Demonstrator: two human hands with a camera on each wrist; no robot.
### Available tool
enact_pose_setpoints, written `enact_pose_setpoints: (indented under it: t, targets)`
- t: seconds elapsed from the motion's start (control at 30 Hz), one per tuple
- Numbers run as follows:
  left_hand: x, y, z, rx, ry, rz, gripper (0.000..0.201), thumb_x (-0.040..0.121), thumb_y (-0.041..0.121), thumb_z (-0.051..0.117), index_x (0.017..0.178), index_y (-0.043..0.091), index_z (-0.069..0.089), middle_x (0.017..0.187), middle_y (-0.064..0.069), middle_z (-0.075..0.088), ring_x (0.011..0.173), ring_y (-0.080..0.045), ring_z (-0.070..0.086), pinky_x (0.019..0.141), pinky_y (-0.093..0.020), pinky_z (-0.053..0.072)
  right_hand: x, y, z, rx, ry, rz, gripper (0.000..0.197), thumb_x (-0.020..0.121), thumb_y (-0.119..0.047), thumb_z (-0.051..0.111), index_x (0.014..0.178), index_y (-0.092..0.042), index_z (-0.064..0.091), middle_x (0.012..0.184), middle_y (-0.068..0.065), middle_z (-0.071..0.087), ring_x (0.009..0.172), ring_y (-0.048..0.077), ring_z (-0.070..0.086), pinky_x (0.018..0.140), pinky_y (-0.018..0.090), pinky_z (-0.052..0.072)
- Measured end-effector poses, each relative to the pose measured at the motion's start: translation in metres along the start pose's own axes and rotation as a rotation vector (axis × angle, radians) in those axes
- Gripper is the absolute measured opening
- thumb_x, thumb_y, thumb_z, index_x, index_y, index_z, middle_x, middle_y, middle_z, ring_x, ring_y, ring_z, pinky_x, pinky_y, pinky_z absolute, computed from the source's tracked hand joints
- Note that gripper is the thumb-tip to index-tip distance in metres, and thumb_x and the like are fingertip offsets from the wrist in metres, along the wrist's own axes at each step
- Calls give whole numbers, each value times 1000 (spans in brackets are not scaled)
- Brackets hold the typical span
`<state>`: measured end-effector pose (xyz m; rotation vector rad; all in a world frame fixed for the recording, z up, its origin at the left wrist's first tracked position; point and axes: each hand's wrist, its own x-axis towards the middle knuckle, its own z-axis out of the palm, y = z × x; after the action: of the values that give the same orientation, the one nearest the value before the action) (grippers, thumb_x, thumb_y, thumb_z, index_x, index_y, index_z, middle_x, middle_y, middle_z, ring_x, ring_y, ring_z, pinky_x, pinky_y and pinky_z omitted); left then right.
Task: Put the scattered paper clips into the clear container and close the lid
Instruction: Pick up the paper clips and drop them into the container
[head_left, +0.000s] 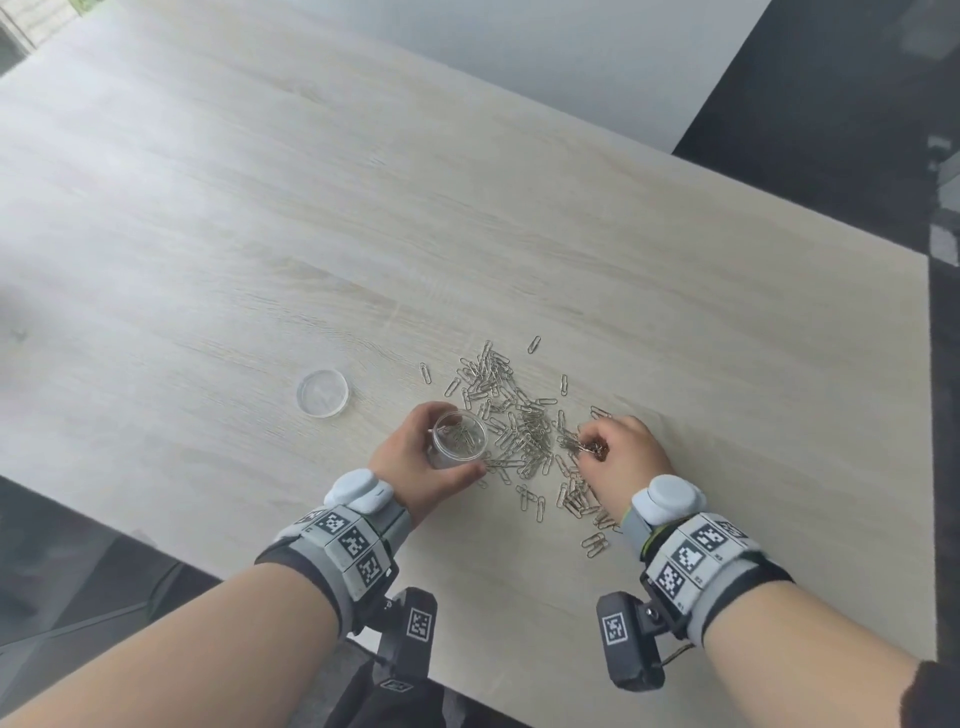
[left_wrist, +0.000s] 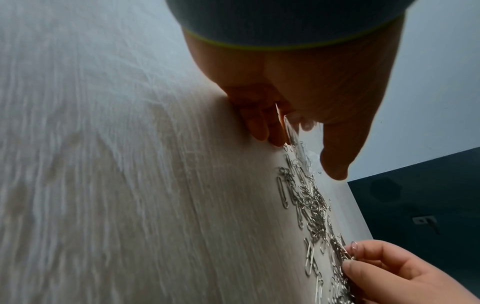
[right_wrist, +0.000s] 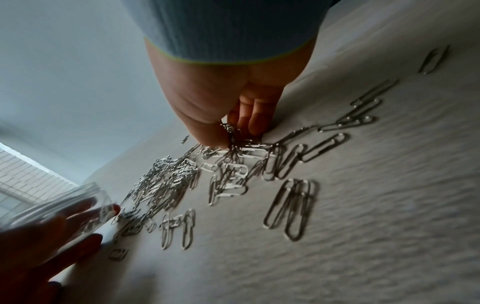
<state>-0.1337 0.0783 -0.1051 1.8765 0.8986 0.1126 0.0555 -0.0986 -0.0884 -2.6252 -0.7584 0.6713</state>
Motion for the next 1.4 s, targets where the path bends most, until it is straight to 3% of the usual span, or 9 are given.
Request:
enact_pose_setpoints:
  t: [0.27,0.43,0.63,0.8,1.0,1.17,1.23,1.3,1.4]
  targets:
    - [-4,5,1,44,-12,46,66,60,56,79,116,49,45,111,32,60,102,5,59,84,-14,42,2,9,-5,265,80,195,12,74,-20,69,80,-30,67,90,-7,67,65,18,61,61,24,44]
    - [-6,10,7,100,-89,112,70,66,47,84,124,38,47,119,23,59,101,-5,61,86,-20,47,-5,-18,-9,495,44,207,11,76,-13,68,75,-24,66,62,-8,62,50,16,56,53,23,44]
    - [-6,19,19,131,-146,151,71,65,50,81,126,35,49,123,18,61,104,-5,60,88,-14,43,-14,-66,-19,670,-25,114,12,77,-9,68,76,-20,68,63,-6,63,46,12,55,48,17,45]
    - [-5,23,23,104,-141,148,74,63,49,82,127,32,49,123,14,61,105,-8,60,94,-28,48,-18,-89,-24,844,-91,113,10,77,-5,68,82,-14,69,67,-2,61,47,13,54,56,27,49]
    - [-8,21,23,100,-139,131,74,62,48,81,127,35,49,121,17,61,102,-6,60,90,-22,46,-23,-99,-26,1003,-114,100,13,79,0,67,80,-13,69,64,-1,61,56,16,55,60,32,50]
    - [-10,24,24,37,-138,117,70,63,42,85,124,36,49,115,18,62,99,-3,59,78,-1,36,-24,-94,-21,879,-126,93,11,80,0,66,82,-10,69,69,0,63,58,17,56,65,37,52]
    - [-10,26,23,28,-128,126,69,64,41,85,124,34,51,115,18,62,97,-1,59,78,-2,37,-25,-87,-17,739,-112,49,12,77,-6,68,81,-17,70,69,-7,65,57,10,58,65,32,53]
    - [-8,25,22,26,-130,138,69,63,42,85,123,34,52,115,18,63,98,-2,60,81,-13,44,-26,-82,-14,568,-107,-31,12,77,-12,70,79,-24,69,67,-14,63,56,-2,55,61,17,44]
    - [-8,22,24,41,-131,131,70,63,43,84,124,34,52,114,16,63,97,-4,61,83,-20,46,-31,-81,-14,379,-137,-116,14,77,-17,69,81,-31,68,72,-17,62,60,-3,54,59,10,38]
